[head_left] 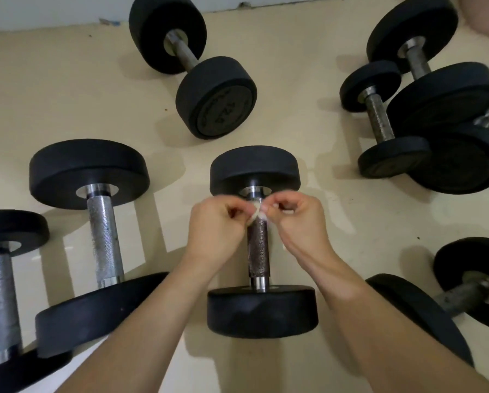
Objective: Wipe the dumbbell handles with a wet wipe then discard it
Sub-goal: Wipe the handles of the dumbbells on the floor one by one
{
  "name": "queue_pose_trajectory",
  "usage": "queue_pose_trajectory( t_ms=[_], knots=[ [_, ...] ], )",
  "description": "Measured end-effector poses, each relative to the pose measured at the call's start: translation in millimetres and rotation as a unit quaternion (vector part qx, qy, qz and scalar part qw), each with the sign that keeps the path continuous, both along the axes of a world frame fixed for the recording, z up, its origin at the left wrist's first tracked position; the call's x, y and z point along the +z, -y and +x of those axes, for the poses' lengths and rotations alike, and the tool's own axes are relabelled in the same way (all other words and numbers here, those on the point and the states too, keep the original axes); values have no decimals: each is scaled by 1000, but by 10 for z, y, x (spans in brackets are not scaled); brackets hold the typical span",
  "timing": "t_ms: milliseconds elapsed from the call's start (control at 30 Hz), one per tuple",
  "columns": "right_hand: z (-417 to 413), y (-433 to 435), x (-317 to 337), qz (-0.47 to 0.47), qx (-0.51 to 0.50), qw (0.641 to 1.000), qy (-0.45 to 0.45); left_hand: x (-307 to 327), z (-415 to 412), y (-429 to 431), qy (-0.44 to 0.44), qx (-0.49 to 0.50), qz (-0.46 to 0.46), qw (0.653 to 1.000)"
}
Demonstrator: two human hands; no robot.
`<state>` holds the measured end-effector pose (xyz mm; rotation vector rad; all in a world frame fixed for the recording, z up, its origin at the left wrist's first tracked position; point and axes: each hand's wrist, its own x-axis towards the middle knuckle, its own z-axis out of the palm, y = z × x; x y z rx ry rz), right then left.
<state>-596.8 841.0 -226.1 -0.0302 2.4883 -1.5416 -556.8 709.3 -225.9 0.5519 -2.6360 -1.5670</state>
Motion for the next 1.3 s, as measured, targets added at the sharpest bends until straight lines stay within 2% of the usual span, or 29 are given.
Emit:
queue_pose_trajectory(
  t_ms=[67, 133, 233, 300, 367, 467, 567, 633, 667, 733, 833, 900, 967, 1033, 1100, 1200, 1233, 1300],
  knots=[
    [-24, 43, -25, -41, -41, 998, 19, 15, -137, 17, -6, -1, -14, 1000],
    [146, -62, 33, -35, 15, 997, 65, 31, -50, 48, 44, -53, -25, 997],
    [406, -243, 159, 11, 121, 979, 166, 82, 340, 23, 174, -156, -40, 971],
    [292, -203, 121, 13, 84, 989, 118, 74, 368, 2, 146, -140, -30, 979],
    [98, -77, 26, -37, -6, 997, 66, 56, 135, 10, 68, -57, -11, 996],
    [30, -22, -42, -91, -73, 990, 80, 39, -116, 4, 16, 1, 5, 1000],
    [260, -286, 1, -39, 31, 983, 178, 28, 140, -9, 105, -42, 44, 993],
    [332, -435, 62, 2, 112, 962, 249, 67, 382, -19, 195, -107, 87, 971],
    [303, -477, 78, 25, 135, 957, 254, 71, 438, -39, 212, -125, 98, 964],
    [210, -469, 113, 47, 139, 964, 223, 57, 379, -85, 178, -106, 74, 976],
    [130, -341, 102, 7, 28, 991, 127, 30, 35, -173, 45, -28, 23, 998],
    [115, -272, 82, 6, -21, 994, 102, -18, -166, -254, -11, -26, -16, 999],
    [149, -245, 99, -28, -36, 990, 134, -80, -189, -322, -12, -24, -17, 1000],
    [183, -262, 138, -58, -22, 990, 130, -94, -110, -279, 19, -27, 61, 998],
    [187, -275, 112, -39, -2, 996, 86, -45, 59, -154, 51, -64, 148, 986],
    [140, -236, 35, 53, 9, 999, -8, 40, 488, -55, 83, -104, 262, 956],
    [109, -207, 46, 88, 21, 994, -63, 62, 646, -92, 72, -116, 251, 958],
    [11, -148, 40, 138, 61, 972, -178, 65, 844, -210, 22, -170, 109, 979]
  ],
)
